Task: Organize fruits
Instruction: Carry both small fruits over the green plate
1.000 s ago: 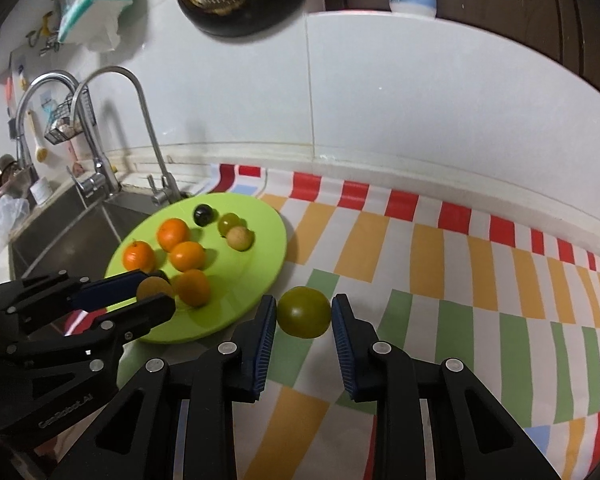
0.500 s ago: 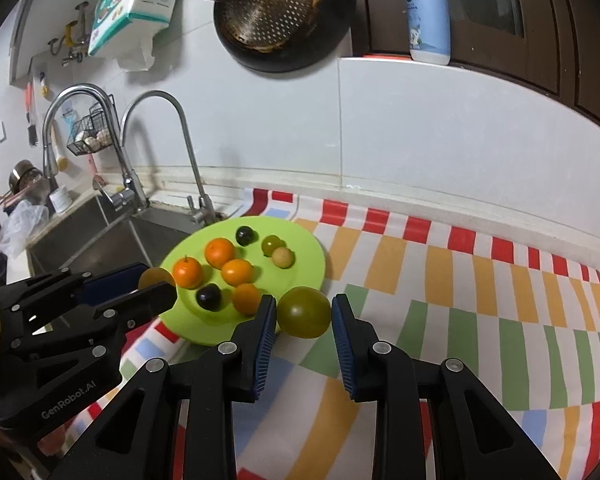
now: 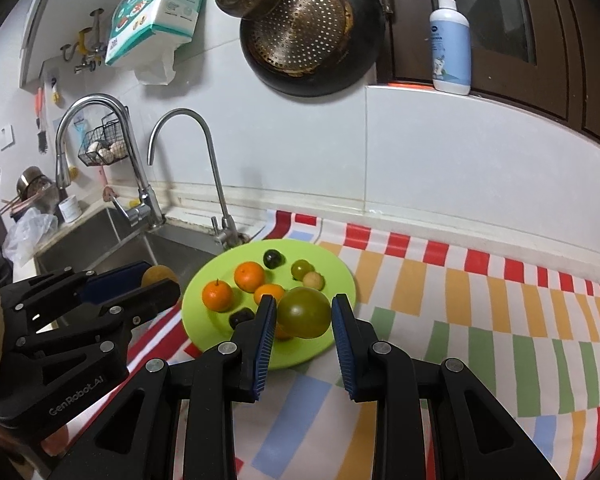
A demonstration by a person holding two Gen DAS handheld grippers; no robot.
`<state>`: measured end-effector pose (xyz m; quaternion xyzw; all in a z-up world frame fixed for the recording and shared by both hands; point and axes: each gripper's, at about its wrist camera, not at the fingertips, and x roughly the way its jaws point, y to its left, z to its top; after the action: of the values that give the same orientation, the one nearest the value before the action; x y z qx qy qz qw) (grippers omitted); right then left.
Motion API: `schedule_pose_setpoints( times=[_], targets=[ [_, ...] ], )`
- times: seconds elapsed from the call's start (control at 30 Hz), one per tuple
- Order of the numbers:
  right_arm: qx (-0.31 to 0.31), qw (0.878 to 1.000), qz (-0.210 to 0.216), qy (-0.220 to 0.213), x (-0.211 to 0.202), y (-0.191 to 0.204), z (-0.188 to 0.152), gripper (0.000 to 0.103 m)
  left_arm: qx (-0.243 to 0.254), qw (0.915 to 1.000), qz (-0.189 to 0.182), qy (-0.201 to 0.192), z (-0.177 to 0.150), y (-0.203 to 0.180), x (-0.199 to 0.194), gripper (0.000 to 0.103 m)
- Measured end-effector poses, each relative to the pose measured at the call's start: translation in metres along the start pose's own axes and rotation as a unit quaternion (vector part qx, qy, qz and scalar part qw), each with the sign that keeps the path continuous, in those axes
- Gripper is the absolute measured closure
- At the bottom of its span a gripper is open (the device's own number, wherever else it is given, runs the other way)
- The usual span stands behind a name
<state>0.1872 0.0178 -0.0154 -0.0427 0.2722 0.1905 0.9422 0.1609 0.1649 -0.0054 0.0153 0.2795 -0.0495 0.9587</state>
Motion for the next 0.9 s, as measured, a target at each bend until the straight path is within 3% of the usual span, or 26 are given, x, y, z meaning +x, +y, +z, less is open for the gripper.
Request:
schedule_pose_setpoints(
  times=[0.33,0.9],
  targets=[
    [0.003,1.000,-0.004,0.004,0.028,0.005,0.010,0.073,0.007,0.9999,0.007,0.008,0.006,0.015,0.027,0.074],
    [0.004,0.997,0.012,0.073,0.113,-0.013,0.008,0.073,0.016,0.9979,-0.010,0.061,-0.004,0.025,0.101,0.074]
  ],
)
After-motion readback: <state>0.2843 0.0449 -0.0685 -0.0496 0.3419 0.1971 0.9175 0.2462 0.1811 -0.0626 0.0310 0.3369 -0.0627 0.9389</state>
